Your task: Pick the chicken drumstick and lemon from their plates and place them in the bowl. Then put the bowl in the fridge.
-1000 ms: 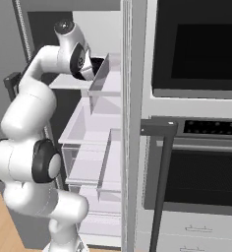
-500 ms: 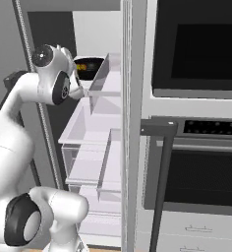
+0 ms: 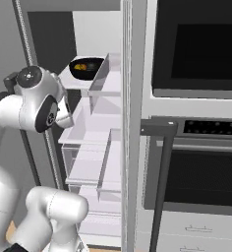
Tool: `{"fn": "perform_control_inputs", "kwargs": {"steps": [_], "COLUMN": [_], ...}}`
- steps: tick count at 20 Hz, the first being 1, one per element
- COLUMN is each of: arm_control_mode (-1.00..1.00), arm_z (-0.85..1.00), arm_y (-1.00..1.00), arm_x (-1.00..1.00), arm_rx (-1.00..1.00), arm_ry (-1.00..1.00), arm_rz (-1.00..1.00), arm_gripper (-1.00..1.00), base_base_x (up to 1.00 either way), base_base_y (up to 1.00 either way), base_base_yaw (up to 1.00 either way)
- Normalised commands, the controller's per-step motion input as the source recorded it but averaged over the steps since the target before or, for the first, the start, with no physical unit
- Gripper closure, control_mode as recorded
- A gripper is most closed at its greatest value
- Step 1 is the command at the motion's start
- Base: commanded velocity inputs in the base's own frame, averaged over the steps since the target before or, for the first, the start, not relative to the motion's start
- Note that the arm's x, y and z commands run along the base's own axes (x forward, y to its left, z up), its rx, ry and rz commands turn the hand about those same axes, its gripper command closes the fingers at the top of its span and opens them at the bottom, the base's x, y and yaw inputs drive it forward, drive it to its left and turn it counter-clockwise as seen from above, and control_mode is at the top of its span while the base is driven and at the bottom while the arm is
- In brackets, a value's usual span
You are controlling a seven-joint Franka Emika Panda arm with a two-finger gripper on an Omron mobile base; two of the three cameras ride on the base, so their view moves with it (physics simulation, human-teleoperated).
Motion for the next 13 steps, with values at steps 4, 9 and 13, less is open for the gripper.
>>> {"fn": "perform_control_inputs", "kwargs": {"steps": [4, 9, 13], "arm_control_mode": [-1.0, -1.0, -1.0], "arm_z": [-0.14, -0.11, -0.49], "arm_y": [0.0, 0.0, 0.0], "arm_x": [-0.89, -0.23, 0.14], "arm_rx": [0.0, -0.03, -0.03], "arm_ry": [0.53, 0.74, 0.58], "arm_rz": [0.01, 0.0, 0.0], "arm_gripper": [-1.0, -1.0, -1.0], "base_base_x": [0.0, 0.0, 0.0], "base_base_y": [0.0, 0.0, 0.0], "base_base_yaw": [0.0, 0.0, 0.0]}}
